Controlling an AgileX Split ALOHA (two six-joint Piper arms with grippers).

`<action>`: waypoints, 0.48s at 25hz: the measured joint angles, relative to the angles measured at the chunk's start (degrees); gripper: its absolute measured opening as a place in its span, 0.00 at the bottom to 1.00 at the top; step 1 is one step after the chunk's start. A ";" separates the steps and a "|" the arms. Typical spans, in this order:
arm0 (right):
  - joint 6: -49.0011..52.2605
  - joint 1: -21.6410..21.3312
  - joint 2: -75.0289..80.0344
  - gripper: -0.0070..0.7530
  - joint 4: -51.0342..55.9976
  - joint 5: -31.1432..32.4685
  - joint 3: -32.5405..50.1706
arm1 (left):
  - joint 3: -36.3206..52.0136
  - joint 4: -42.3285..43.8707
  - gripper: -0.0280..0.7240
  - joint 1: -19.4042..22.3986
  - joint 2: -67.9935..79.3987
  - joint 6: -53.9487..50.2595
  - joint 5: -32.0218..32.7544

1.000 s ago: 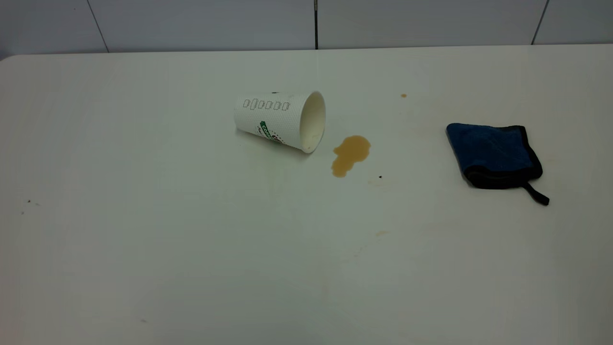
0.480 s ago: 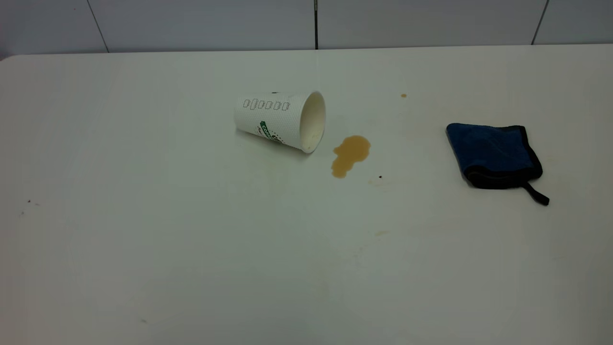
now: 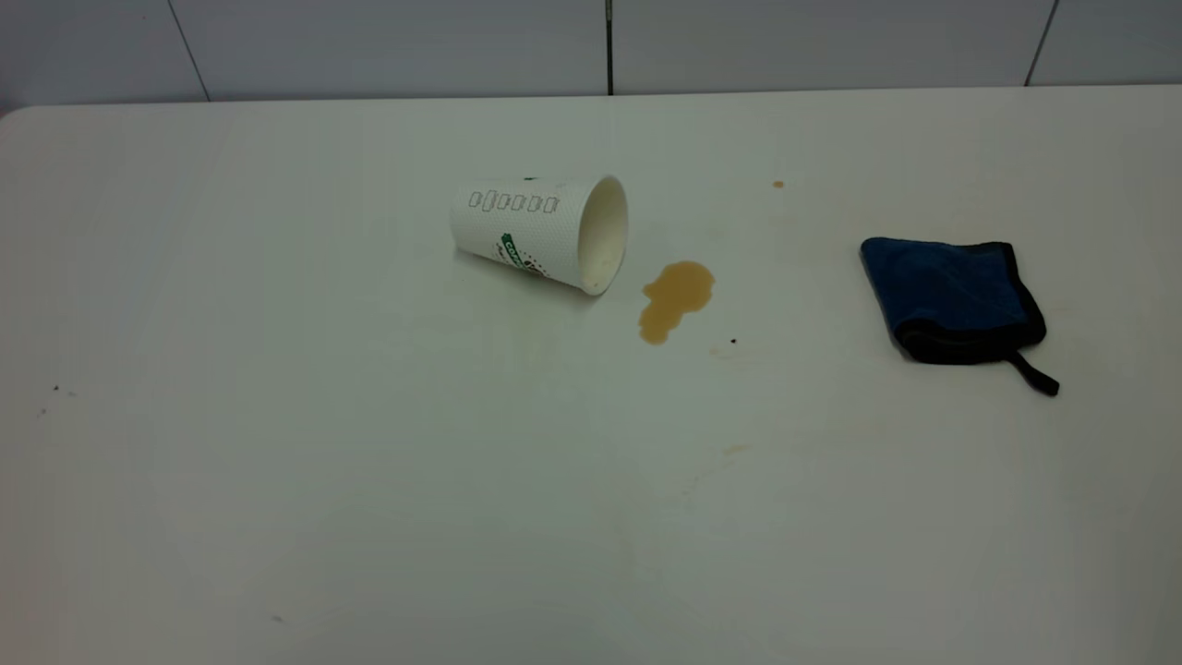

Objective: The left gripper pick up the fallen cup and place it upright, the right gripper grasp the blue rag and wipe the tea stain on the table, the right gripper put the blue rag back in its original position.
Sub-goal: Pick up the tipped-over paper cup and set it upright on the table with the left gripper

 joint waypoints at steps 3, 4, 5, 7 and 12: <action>0.00 0.00 0.00 0.71 0.00 0.00 0.00 | 0.00 0.00 0.82 0.00 0.00 -0.45 0.00; 0.00 0.00 0.00 0.71 0.00 0.00 0.00 | -0.05 0.00 0.82 0.00 0.12 -0.45 0.00; 0.00 0.00 0.00 0.71 0.00 0.00 0.00 | -0.41 0.00 0.82 0.00 0.56 -0.45 0.00; 0.00 0.00 0.00 0.71 0.00 0.00 0.00 | -1.84 -0.19 0.82 0.00 3.18 -0.45 -0.32; 0.05 0.00 0.00 0.71 0.00 0.00 0.00 | -6.13 -4.79 0.82 0.00 14.84 4.43 -6.63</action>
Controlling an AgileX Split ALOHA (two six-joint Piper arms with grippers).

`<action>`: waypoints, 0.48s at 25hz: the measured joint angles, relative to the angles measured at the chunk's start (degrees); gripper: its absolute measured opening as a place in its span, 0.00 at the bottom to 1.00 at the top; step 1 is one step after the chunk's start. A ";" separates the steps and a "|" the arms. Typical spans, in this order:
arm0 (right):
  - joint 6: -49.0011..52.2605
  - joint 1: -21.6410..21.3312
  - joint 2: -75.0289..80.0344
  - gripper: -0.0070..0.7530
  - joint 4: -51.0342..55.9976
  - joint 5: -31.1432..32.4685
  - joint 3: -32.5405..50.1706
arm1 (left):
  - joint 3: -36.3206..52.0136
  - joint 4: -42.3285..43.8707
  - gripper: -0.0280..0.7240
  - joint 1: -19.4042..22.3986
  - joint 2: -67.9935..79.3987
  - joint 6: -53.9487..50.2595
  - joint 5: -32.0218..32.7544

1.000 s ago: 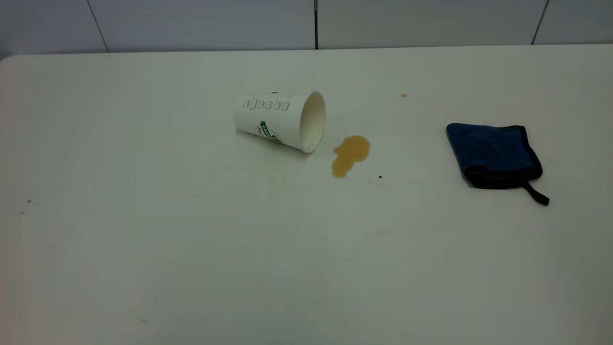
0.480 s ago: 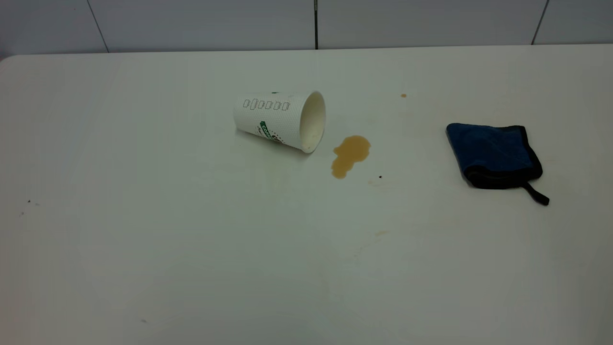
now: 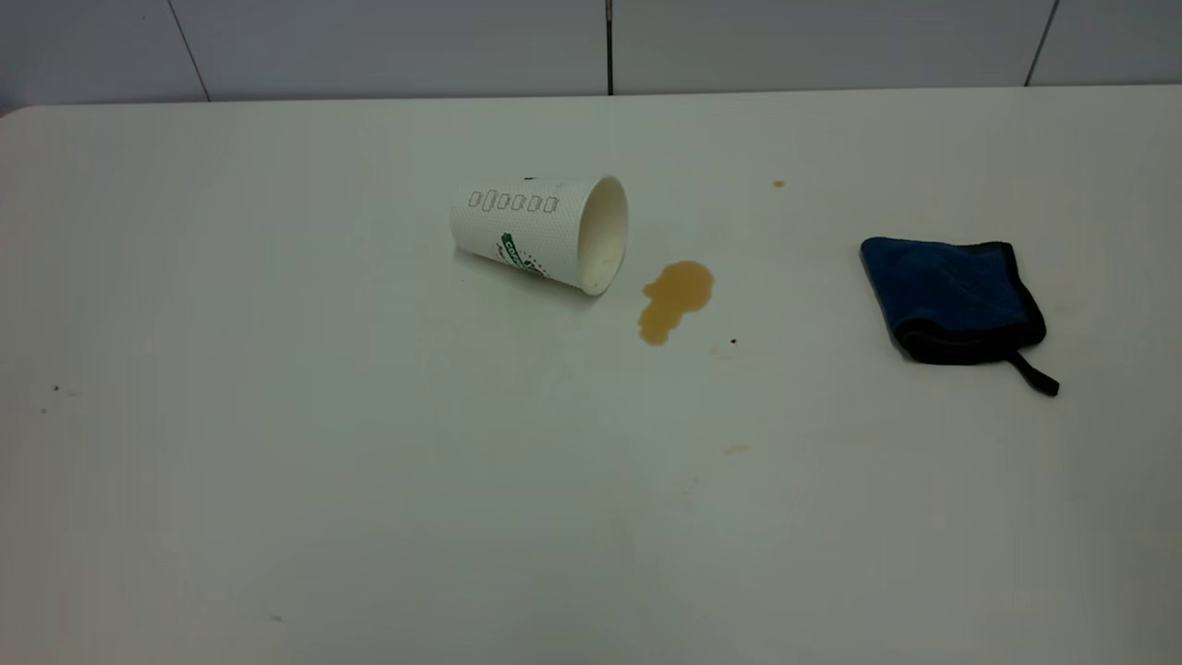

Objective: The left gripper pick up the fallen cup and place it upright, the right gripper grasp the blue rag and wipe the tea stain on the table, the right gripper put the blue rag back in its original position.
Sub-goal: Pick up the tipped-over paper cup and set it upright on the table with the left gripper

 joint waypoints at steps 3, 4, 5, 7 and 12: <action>0.00 0.00 0.00 0.71 0.00 0.00 0.00 | -1.16 -6.04 0.82 0.00 9.94 3.51 -8.75; 0.00 0.00 0.00 0.71 0.00 0.00 0.00 | -1.15 -8.33 0.82 0.00 12.95 5.00 -11.11; 0.00 0.00 0.00 0.71 0.00 0.00 0.00 | -1.15 -10.97 0.82 0.00 16.62 7.33 -13.74; -0.04 0.00 0.00 0.71 0.00 0.00 0.00 | -1.15 -15.99 0.82 0.00 23.46 13.27 -18.57; -0.06 0.00 0.00 0.71 0.00 0.00 0.00 | -3.42 -27.07 0.82 -0.15 39.97 26.97 -26.20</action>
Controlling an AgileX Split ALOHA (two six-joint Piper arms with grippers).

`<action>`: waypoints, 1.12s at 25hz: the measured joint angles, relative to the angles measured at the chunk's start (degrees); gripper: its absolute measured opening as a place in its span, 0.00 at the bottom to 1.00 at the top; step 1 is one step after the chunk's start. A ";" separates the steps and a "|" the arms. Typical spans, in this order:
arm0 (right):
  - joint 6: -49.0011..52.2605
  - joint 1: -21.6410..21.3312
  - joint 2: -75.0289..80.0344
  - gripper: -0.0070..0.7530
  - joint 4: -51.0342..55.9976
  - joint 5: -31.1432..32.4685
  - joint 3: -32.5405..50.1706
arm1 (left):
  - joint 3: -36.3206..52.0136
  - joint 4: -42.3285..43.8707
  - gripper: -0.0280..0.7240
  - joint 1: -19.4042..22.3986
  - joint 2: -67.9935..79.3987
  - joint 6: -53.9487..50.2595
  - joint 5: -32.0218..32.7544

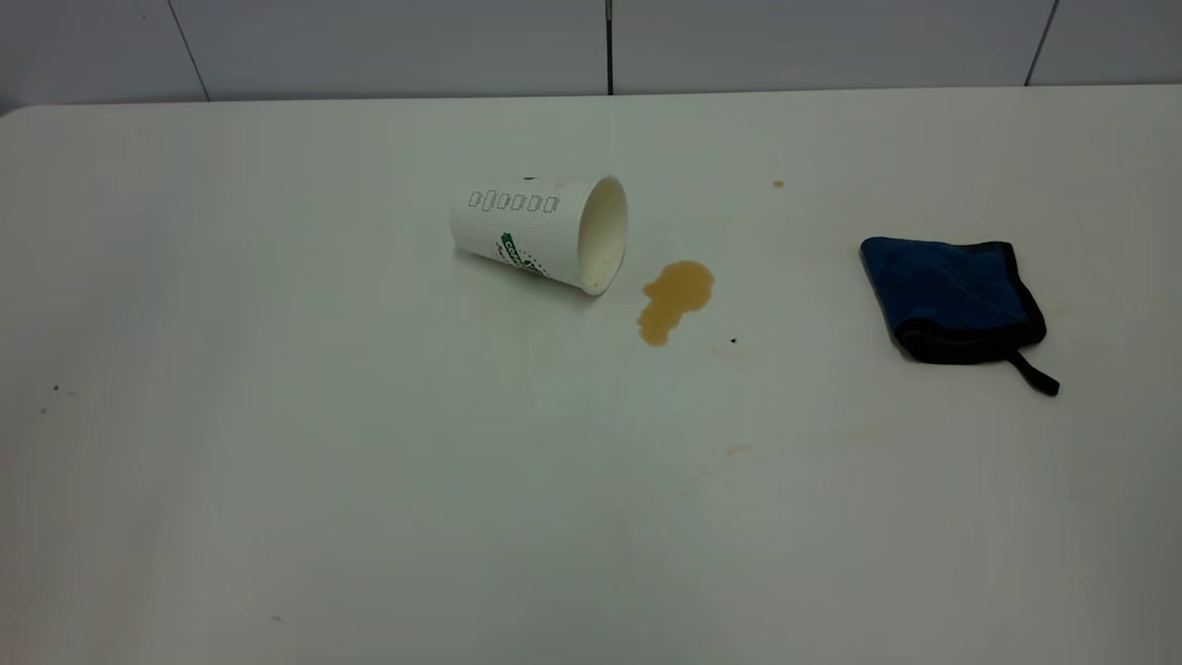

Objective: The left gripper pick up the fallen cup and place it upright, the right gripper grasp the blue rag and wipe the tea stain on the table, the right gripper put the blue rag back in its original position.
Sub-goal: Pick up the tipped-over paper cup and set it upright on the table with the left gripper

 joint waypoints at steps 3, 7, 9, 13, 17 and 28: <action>0.00 0.00 0.00 0.71 0.00 0.00 0.00 | -2.94 -3.74 0.82 -2.93 7.77 5.51 -2.49; 0.00 0.00 0.00 0.71 0.00 0.00 0.00 | -6.02 -5.01 0.82 -11.82 16.50 8.11 -10.23; 0.00 0.00 0.00 0.71 0.00 0.00 0.00 | -7.85 -5.32 0.82 -16.53 21.58 8.17 -14.30; 0.00 0.00 0.00 0.71 0.00 0.00 0.00 | -11.77 -5.64 0.82 -25.32 31.93 8.11 -19.93; 0.00 0.00 0.00 0.71 0.00 0.00 0.00 | -17.89 -5.83 0.82 -32.49 42.22 7.99 -21.41; 0.00 0.00 0.00 0.71 0.00 0.00 0.00 | -46.86 8.21 0.82 -37.13 66.35 0.35 -2.44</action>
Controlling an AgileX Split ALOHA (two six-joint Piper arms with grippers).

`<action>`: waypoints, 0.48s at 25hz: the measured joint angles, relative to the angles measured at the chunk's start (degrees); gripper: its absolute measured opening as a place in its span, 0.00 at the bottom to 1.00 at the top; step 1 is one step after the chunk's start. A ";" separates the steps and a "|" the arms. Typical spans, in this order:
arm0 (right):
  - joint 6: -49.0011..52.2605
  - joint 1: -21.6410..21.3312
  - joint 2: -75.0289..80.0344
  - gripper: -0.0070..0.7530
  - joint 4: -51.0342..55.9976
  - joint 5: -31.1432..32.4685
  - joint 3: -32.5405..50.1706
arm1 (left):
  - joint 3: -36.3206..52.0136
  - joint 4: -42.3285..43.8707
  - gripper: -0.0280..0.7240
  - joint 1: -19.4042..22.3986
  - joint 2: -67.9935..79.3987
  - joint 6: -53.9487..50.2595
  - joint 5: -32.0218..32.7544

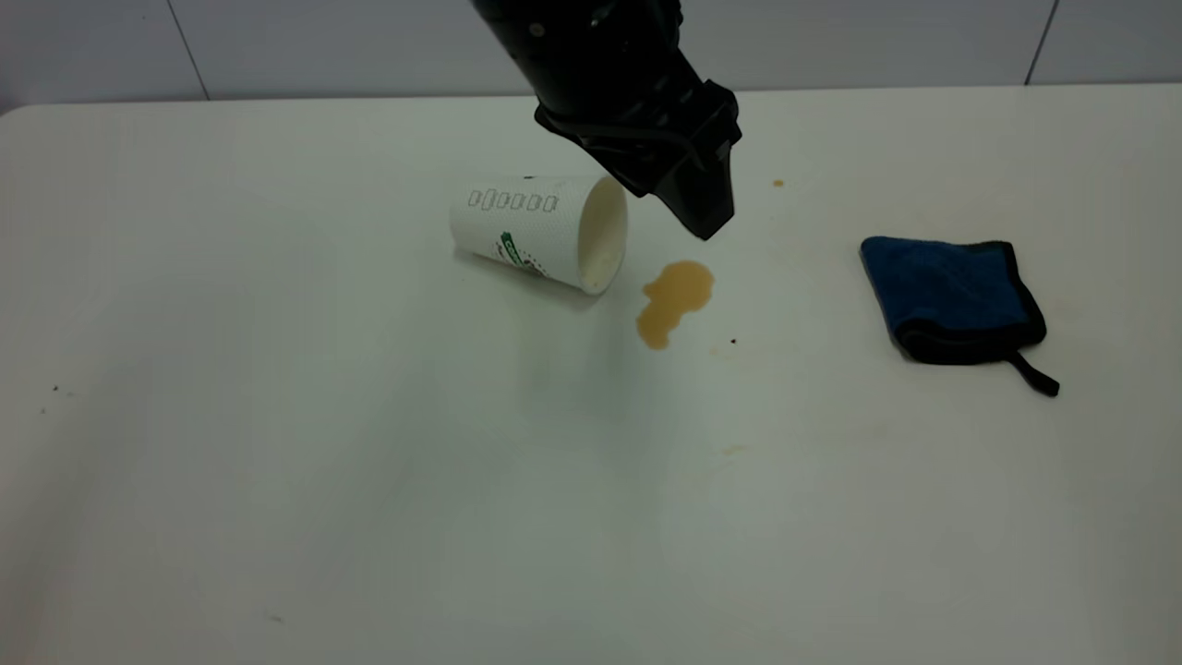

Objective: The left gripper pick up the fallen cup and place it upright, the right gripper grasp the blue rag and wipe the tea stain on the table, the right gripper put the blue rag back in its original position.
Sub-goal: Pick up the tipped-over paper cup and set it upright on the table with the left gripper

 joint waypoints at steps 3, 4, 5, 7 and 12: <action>0.00 0.00 0.00 0.71 0.00 0.00 0.00 | -8.12 20.15 0.82 -0.87 4.49 -17.86 4.70; 0.00 0.00 0.00 0.71 0.00 0.00 0.00 | -9.99 26.58 0.82 -1.42 5.88 -23.23 5.70; 0.00 0.00 0.00 0.71 0.00 0.00 0.00 | -12.13 35.36 0.82 -2.41 7.40 -30.65 6.59; 0.00 0.00 0.00 0.71 0.00 0.00 0.00 | -14.40 46.25 0.82 -4.20 9.40 -40.95 7.04; 0.00 0.00 0.00 0.71 0.00 0.00 0.00 | -16.56 69.04 0.82 -9.10 14.78 -66.77 8.03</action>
